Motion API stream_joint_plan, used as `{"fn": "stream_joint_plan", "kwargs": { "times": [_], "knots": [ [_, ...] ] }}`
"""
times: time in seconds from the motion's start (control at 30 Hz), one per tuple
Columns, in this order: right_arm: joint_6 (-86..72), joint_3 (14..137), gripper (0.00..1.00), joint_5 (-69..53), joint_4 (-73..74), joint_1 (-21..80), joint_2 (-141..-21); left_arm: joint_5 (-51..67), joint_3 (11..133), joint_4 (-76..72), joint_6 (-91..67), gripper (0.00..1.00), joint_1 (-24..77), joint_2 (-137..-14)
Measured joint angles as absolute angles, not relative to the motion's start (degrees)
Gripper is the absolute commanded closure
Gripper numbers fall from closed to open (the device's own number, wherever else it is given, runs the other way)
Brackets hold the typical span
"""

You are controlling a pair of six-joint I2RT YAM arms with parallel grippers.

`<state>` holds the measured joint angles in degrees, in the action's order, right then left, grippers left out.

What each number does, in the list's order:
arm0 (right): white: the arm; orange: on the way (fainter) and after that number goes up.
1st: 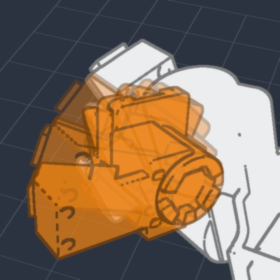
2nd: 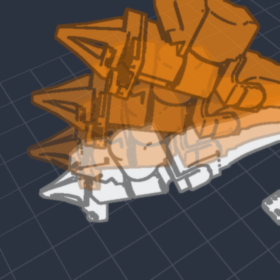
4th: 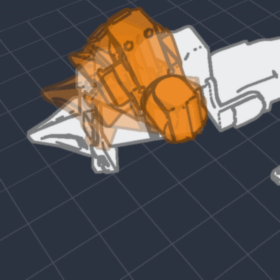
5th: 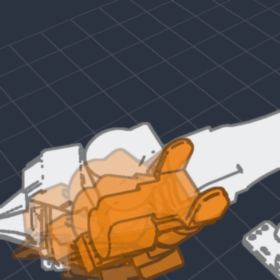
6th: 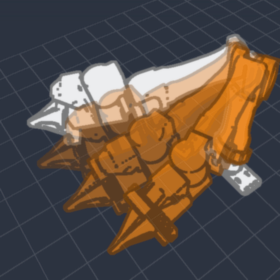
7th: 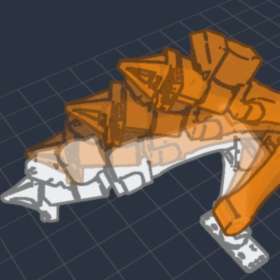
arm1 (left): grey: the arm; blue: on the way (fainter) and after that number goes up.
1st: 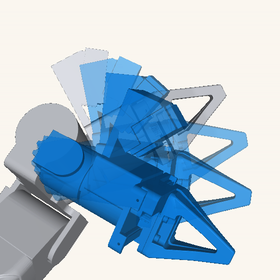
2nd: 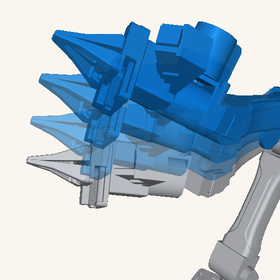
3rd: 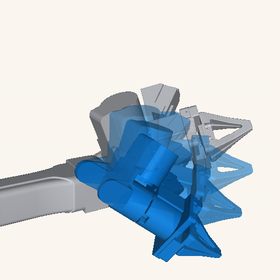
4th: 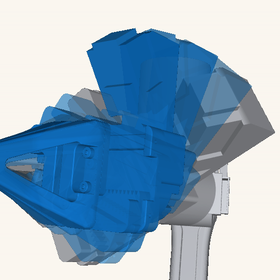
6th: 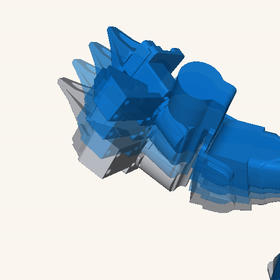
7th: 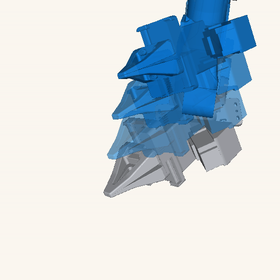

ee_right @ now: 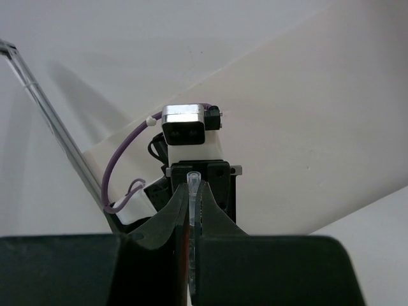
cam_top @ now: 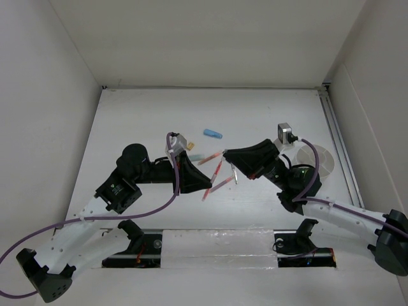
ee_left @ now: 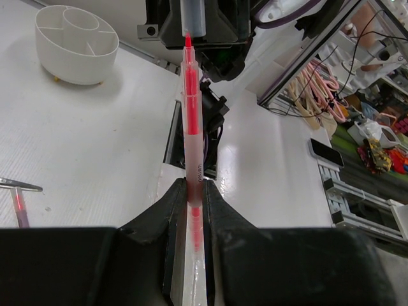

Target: Sort the stationery into containers

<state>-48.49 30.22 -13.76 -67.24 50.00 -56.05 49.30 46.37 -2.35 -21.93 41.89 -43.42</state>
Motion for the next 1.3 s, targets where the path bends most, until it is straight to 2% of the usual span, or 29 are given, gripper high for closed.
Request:
{"fn": "stream_joint_plan", "kwargs": {
  "times": [0.63,1.3],
  "knots": [
    [-48.6,29.06,1.0,-12.73,-68.51,50.94,-57.1,48.18,46.37,-2.0,-22.0,1.0,41.89,-43.4],
    [-43.31,28.1,1.0,-7.07,-69.23,54.54,-58.81,46.35,43.68,-7.79,-27.68,1.0,41.89,-43.03]
  ]
}}
